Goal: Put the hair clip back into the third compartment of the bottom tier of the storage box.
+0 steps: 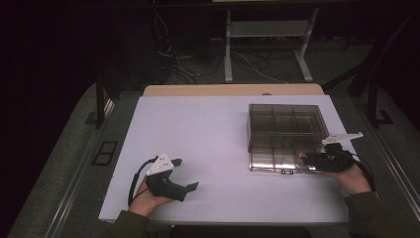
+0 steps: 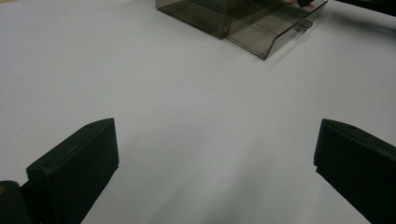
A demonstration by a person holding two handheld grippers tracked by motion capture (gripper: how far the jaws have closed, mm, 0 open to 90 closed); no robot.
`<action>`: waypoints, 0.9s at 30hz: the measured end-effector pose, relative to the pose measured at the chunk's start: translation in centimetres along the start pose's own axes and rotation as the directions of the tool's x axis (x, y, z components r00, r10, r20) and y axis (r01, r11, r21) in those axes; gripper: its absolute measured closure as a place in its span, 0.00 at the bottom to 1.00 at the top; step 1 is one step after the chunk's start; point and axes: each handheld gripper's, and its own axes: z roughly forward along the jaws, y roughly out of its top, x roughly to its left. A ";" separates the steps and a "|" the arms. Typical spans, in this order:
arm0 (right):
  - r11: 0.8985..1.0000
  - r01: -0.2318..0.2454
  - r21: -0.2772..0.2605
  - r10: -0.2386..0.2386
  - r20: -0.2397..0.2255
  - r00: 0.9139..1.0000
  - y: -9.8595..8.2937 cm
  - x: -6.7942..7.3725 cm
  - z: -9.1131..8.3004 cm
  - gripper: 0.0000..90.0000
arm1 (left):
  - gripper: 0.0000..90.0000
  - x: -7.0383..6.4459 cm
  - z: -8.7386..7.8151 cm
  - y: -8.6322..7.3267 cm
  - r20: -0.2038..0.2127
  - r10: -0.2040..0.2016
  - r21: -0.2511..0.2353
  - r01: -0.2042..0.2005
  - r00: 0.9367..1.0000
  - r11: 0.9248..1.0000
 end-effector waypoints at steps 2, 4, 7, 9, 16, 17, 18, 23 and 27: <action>1.000 -0.006 0.005 0.006 0.000 1.000 0.0 0.0 0.1 0.76 | 0.00 0.0 0.0 0.0 0.001 0.001 0.000 -0.001 1.000 1.000; 1.000 -0.001 0.009 0.001 0.003 1.000 -0.1 0.0 0.2 0.75 | 0.00 0.0 0.0 0.0 0.001 0.002 0.001 -0.002 1.000 1.000; 1.000 0.004 0.013 -0.004 0.002 1.000 -0.1 0.0 0.3 0.75 | 0.00 0.0 0.0 0.0 0.001 0.002 0.001 -0.002 1.000 1.000; 1.000 0.001 0.013 -0.001 0.000 1.000 -0.1 0.0 0.3 0.73 | 0.00 0.0 0.0 0.0 0.001 0.002 0.001 -0.002 1.000 1.000; 1.000 -0.002 0.001 0.002 -0.006 1.000 0.0 0.0 0.2 0.71 | 0.00 0.0 0.0 0.0 0.001 0.003 0.001 -0.003 1.000 1.000; 1.000 -0.006 -0.004 0.006 -0.011 1.000 0.0 0.0 0.2 0.70 | 0.00 0.0 0.1 0.0 0.001 0.003 0.001 -0.003 1.000 1.000; 1.000 -0.006 -0.009 0.006 -0.015 1.000 0.0 0.0 0.1 0.69 | 0.00 0.0 0.1 0.0 0.001 0.002 0.001 -0.002 1.000 1.000; 0.999 -0.010 -0.041 0.008 -0.039 0.999 0.2 0.2 -0.2 0.64 | 0.00 0.0 0.1 0.0 -0.001 0.002 0.003 -0.002 1.000 1.000; 0.998 0.000 -0.067 -0.004 -0.051 0.999 0.3 0.5 -0.3 0.61 | 0.00 0.0 0.1 0.0 0.000 0.000 0.001 0.000 1.000 1.000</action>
